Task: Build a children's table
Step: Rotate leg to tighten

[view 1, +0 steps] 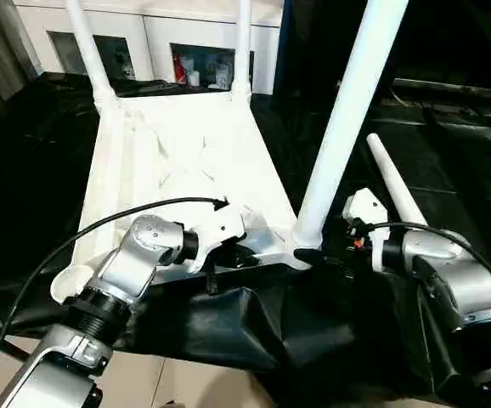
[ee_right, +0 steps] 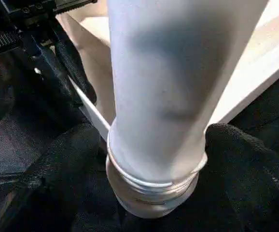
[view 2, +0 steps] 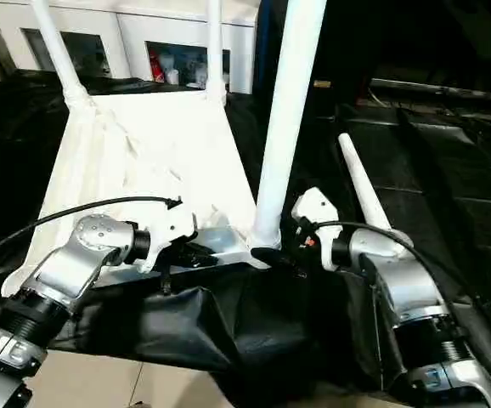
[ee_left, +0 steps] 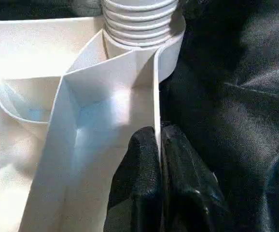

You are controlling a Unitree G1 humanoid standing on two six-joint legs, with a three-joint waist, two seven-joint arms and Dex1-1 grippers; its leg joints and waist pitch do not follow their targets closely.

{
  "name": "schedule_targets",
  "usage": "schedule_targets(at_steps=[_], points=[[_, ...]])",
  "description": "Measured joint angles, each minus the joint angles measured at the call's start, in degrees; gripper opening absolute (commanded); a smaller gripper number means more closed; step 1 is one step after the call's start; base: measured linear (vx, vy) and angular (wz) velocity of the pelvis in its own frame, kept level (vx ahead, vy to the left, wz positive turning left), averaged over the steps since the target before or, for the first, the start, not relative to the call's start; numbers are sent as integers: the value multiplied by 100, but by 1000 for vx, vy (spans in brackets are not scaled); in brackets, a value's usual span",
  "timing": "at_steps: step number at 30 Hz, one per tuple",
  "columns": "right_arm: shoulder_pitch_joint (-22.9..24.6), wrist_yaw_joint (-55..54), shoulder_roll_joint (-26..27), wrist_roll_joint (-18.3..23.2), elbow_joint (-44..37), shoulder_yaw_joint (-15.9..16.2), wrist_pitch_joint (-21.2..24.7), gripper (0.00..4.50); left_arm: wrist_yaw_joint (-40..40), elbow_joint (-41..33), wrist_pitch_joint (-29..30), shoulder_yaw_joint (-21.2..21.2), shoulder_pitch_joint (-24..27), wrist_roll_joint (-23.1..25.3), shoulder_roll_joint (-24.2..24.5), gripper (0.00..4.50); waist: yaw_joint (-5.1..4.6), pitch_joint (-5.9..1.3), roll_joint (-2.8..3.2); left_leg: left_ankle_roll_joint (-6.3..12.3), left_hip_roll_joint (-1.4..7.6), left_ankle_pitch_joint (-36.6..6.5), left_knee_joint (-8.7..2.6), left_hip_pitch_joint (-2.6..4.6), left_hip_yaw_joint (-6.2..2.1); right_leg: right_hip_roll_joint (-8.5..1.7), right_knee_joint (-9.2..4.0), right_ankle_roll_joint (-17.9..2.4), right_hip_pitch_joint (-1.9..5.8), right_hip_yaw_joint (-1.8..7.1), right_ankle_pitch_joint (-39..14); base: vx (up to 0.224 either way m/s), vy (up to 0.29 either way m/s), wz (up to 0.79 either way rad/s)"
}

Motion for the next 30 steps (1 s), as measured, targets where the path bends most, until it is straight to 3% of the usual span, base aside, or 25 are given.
schedule_targets(at_steps=[10,23,27,30], points=[[-5,0,37,0,100,0,-85,287,-37,-42,65,-5,8,0,9,0,3,0,0,0,0,0,10,0,0,0,8,0,0,1,0,0,0,0],[33,-181,172,-16,209,-49,-134,272,155,35,161,6,4,3,-65,0,-5,-2,-3,0,2,0,30,1,-2,0,23,1,3,4,2,0,0,0],[-80,-1257,655,-274,574,-227,-128,272,978,621,368,99,-285,147,-599,0,-32,-10,-11,-6,1,5,46,11,0,1,19,17,24,17,20,0,0,0],[-301,-2521,1302,-383,1049,-577,-115,272,1816,1127,592,223,-584,249,-1075,0,-86,-20,-23,-19,1,26,45,15,1,6,-4,52,31,21,38,0,0,0]])
